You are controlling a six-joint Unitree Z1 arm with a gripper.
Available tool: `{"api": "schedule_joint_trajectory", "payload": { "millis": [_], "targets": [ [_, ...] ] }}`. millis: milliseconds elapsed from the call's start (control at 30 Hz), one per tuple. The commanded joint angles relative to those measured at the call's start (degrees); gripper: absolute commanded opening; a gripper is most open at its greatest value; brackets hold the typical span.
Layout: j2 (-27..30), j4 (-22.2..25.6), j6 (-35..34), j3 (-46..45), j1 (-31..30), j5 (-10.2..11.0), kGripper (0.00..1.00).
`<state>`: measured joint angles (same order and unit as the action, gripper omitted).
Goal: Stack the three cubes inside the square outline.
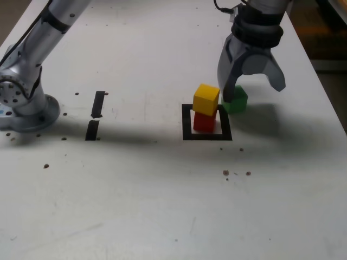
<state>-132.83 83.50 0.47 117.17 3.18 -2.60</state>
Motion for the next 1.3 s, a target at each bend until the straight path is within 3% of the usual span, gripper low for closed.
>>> {"api": "schedule_joint_trajectory", "payload": {
  "millis": [0,667,967,1267],
  "targets": [
    [-0.79,-0.17,-0.09,-0.03,0.17,-0.18,0.95],
    [-1.61,-0.02,-0.03,-0.62,1.3,-1.56,0.95],
    [-0.3,1.23,1.37,1.12,1.15,1.78,0.95],
    [1.85,1.77,14.68,3.52,-1.17,4.69,0.95]
  ]
}}
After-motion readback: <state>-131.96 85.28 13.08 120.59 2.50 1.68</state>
